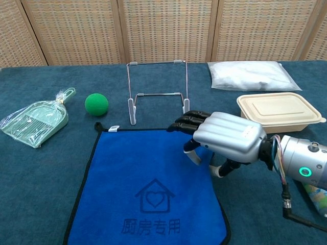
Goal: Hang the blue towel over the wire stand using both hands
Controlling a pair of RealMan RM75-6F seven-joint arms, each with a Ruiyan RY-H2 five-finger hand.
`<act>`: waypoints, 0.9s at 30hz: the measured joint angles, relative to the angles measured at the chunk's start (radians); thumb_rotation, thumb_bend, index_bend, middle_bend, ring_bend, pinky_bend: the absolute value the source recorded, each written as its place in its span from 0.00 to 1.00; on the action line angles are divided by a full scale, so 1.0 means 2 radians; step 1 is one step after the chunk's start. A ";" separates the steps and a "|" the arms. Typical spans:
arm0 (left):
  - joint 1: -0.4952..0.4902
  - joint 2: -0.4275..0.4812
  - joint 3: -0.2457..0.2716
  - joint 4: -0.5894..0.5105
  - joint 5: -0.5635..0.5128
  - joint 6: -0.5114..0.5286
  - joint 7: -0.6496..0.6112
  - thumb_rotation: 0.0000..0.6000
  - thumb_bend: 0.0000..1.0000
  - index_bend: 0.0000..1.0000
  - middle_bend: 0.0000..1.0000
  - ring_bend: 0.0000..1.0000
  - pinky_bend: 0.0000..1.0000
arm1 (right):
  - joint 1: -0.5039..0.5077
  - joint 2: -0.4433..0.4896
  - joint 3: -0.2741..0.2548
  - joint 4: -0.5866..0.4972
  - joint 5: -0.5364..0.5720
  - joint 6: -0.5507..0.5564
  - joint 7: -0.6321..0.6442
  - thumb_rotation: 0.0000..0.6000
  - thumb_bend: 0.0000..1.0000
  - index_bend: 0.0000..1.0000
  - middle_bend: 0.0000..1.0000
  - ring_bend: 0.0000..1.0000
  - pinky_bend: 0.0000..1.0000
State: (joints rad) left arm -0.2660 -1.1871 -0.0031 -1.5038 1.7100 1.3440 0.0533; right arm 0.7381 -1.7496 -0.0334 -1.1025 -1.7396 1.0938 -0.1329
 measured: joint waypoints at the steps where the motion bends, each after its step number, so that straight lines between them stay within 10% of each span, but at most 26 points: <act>1: -0.010 -0.007 0.001 0.019 0.017 -0.001 -0.010 1.00 0.02 0.18 0.00 0.00 0.00 | 0.000 0.001 0.000 -0.002 0.000 0.000 -0.001 1.00 0.57 0.64 0.09 0.00 0.00; 11: -0.106 -0.094 0.016 0.189 0.138 0.006 -0.076 1.00 0.05 0.32 0.00 0.00 0.00 | 0.000 0.012 0.003 -0.014 0.004 0.002 -0.005 1.00 0.57 0.64 0.09 0.00 0.00; 27: -0.183 -0.212 0.069 0.368 0.191 0.010 -0.116 1.00 0.06 0.34 0.00 0.00 0.00 | -0.001 0.016 0.002 -0.009 0.009 0.001 -0.002 1.00 0.57 0.64 0.09 0.00 0.00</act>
State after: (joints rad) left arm -0.6312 -1.6112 0.1352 -0.7680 2.0929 1.3649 -0.1789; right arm 0.7364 -1.7176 -0.0302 -1.1212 -1.7215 1.0967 -0.1372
